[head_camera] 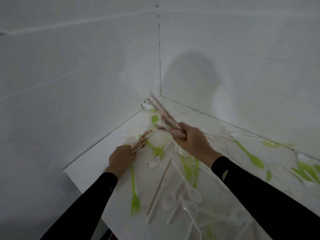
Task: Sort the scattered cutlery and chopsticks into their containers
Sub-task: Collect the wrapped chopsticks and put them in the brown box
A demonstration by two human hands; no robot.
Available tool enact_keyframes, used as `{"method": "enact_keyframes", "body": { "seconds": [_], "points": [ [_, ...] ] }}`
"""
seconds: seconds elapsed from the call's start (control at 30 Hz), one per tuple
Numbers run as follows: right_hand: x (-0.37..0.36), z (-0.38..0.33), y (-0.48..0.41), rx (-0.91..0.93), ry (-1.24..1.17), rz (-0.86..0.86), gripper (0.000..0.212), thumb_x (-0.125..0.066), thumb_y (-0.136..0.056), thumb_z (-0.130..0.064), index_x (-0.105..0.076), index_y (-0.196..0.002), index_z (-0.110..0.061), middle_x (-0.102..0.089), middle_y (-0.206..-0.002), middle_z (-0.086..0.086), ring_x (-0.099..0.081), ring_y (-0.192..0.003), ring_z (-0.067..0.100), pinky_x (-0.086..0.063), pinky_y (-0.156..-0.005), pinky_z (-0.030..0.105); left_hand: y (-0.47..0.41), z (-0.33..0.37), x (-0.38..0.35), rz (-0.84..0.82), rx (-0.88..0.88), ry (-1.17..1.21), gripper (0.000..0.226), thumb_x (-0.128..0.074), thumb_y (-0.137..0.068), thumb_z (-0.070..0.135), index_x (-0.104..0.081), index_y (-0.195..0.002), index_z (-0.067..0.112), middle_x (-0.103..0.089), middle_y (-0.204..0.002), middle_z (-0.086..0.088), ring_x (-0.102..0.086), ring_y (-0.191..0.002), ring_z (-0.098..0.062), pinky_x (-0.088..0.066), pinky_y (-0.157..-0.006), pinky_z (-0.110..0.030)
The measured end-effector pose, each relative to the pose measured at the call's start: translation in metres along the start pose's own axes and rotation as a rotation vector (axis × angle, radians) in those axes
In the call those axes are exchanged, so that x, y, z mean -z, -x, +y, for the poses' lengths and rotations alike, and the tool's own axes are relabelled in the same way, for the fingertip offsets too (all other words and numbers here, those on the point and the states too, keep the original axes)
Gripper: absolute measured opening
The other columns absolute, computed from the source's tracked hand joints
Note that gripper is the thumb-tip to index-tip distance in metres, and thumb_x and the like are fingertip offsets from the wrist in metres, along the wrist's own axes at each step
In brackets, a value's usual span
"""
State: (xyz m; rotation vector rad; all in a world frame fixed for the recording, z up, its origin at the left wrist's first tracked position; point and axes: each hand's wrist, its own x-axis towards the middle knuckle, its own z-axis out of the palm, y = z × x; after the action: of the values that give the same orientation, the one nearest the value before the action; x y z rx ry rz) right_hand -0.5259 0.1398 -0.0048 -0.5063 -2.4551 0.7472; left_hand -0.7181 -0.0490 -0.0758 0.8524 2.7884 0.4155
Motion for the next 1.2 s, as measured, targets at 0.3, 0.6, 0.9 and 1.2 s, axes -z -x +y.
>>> {"method": "enact_keyframes", "body": {
  "seconds": [0.3,0.6,0.9,1.2],
  "points": [
    [-0.06,0.009,0.058,0.734,0.439,-0.616,0.048,-0.073,-0.064,-0.015,-0.071,-0.111,-0.024,-0.069,-0.107,-0.001,-0.066,-0.07,0.022,-0.049,-0.063,0.028,-0.006,0.0,0.0,-0.001,0.014,-0.011,0.027,-0.054,-0.094,0.041,-0.065,-0.09,0.016,-0.055,-0.101,-0.007,-0.06,-0.093,-0.03,-0.043,-0.07,-0.03],
    [-0.062,0.022,0.06,0.83,0.589,-0.516,0.02,-0.073,-0.065,-0.022,-0.07,-0.084,-0.027,-0.061,-0.085,-0.006,-0.058,-0.068,0.014,-0.045,-0.053,0.023,-0.009,0.027,0.024,0.072,-0.226,0.021,0.023,-0.058,-0.095,0.035,-0.052,-0.084,0.016,-0.05,-0.083,-0.001,-0.05,-0.098,-0.026,-0.045,-0.07,-0.037],
    [-0.046,0.046,0.069,0.743,0.598,-0.497,0.03,-0.058,-0.073,-0.017,-0.067,-0.101,-0.025,-0.067,-0.097,-0.011,-0.061,-0.075,0.011,-0.049,-0.059,0.023,-0.019,0.078,0.052,-0.032,-0.287,0.419,0.025,-0.048,-0.101,0.04,-0.05,-0.105,0.016,-0.064,-0.084,0.005,-0.06,-0.078,-0.018,-0.042,-0.058,-0.021],
    [-0.044,0.051,0.079,0.728,0.626,-0.441,0.014,-0.063,-0.078,-0.017,-0.065,-0.089,-0.026,-0.06,-0.089,-0.007,-0.056,-0.073,0.012,-0.044,-0.056,0.024,-0.018,0.08,0.0,-0.158,-0.258,0.233,0.021,-0.065,-0.09,0.029,-0.057,-0.086,0.01,-0.059,-0.078,-0.005,-0.055,-0.07,-0.02,-0.037,-0.055,-0.027]
  ]
}}
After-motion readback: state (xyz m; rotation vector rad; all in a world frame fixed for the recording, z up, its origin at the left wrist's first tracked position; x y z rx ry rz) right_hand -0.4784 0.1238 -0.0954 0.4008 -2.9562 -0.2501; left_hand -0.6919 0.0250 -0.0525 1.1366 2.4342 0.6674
